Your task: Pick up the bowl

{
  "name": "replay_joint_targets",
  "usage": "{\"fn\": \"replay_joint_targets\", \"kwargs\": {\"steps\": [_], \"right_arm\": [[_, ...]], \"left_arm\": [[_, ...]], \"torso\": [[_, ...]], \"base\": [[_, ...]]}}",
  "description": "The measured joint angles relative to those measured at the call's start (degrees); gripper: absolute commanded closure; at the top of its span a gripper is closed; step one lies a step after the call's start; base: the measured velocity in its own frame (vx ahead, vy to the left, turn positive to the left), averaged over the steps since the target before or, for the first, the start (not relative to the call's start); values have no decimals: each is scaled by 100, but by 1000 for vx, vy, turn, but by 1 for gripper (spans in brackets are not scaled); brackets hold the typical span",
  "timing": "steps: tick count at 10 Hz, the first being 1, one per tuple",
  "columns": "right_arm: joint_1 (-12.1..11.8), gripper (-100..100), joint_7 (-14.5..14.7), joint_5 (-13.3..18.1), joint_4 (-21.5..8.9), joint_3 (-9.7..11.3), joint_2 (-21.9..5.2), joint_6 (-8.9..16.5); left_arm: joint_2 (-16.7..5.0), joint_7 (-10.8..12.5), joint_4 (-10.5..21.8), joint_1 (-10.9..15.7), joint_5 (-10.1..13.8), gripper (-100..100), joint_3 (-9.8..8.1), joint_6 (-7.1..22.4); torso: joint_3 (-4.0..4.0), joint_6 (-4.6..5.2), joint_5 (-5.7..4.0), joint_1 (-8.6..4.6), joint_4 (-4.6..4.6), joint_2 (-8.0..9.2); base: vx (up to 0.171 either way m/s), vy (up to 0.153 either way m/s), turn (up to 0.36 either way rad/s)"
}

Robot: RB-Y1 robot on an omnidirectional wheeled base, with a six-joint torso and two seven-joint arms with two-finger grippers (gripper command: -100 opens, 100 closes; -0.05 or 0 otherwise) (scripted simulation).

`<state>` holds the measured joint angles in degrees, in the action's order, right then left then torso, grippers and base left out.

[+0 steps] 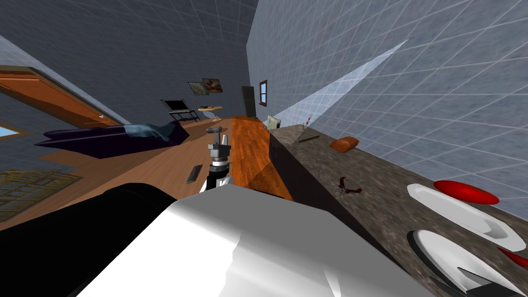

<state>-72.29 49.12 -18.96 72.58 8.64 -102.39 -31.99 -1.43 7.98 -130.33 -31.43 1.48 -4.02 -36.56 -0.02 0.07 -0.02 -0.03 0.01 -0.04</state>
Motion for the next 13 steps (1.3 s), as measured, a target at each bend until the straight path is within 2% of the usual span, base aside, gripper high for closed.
{"fn": "replay_joint_targets", "kwargs": {"steps": [1,2,4,5,9,10,11,13], "right_arm": [[-50,-100,182,-142,-18,9,15,-33],[-246,-100,377,-360,-32,-37,28,-91],[-217,-100,677,-545,-61,40,67,-123],[-219,100,709,-551,-61,39,66,-124],[-219,100,699,-555,-60,40,70,-125],[-219,0,698,-555,-59,40,71,-125],[-220,100,698,-555,-59,40,71,-125],[-35,100,412,-265,-37,48,24,-50]], "left_arm": [[0,0,0,0,0,0,0,0],[0,0,0,0,0,0,0,0],[0,0,0,1,0,0,0,0],[0,0,0,1,0,0,0,0],[0,0,0,1,0,0,0,0],[0,0,0,1,0,0,0,0],[0,0,0,1,0,0,0,0],[0,0,0,2,0,0,1,0]], "torso": [[-4,-4,0,2,-2,-5],[-9,-2,1,4,-4,-15],[-4,-6,1,5,-3,-4],[3,-5,1,2,0,8],[8,-9,0,-3,2,16],[8,-9,2,-1,2,17],[8,-9,3,0,2,17],[25,-14,0,0,8,47]], "base": [[102,10,-39],[99,15,-26],[27,7,3],[0,0,0],[0,0,0],[0,0,0],[-82,-4,47],[-122,-15,41]]}}
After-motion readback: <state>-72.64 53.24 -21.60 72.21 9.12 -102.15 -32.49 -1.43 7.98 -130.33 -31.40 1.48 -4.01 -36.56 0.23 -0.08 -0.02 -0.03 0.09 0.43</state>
